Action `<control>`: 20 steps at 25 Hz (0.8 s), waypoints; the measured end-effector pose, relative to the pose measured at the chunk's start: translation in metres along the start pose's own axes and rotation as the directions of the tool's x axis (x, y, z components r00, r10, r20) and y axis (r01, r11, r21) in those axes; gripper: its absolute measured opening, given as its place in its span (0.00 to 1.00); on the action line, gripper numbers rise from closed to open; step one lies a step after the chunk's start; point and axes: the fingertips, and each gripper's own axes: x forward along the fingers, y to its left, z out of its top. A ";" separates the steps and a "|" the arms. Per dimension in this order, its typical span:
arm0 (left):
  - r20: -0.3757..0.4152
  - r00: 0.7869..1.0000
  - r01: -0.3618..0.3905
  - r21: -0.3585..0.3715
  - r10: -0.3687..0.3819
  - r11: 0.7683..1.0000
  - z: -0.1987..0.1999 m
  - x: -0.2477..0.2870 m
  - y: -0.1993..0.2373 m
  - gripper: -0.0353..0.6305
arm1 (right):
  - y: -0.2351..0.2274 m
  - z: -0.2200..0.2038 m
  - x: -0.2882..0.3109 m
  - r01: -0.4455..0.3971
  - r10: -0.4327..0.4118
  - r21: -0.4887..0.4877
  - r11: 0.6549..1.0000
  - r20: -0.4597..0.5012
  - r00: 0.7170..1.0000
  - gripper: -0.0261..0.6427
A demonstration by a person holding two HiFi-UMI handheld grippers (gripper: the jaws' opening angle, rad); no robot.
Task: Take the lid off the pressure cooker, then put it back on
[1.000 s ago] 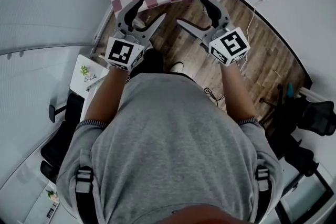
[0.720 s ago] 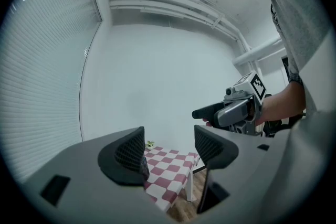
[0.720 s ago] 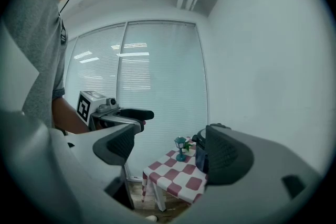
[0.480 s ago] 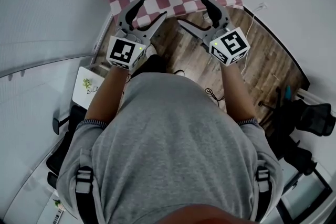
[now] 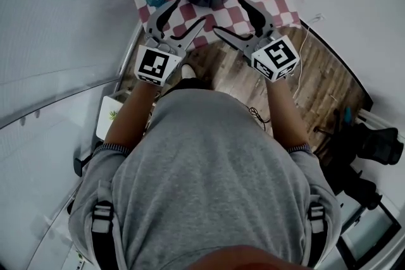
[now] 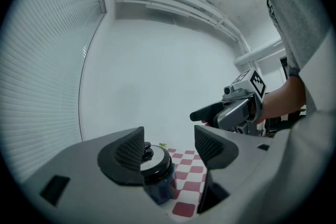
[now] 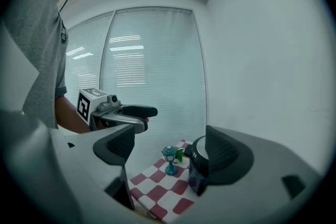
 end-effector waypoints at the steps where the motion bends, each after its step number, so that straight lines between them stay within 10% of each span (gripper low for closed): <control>1: 0.003 1.000 0.007 0.002 -0.007 1.000 0.000 0.002 0.006 0.54 | -0.001 0.001 0.008 0.004 -0.004 0.001 1.000 -0.003 1.000 0.69; 20: -0.033 0.999 -0.014 -0.067 0.012 0.998 -0.039 0.049 0.091 0.54 | -0.068 -0.005 0.084 -0.028 0.029 0.005 1.000 -0.063 0.998 0.65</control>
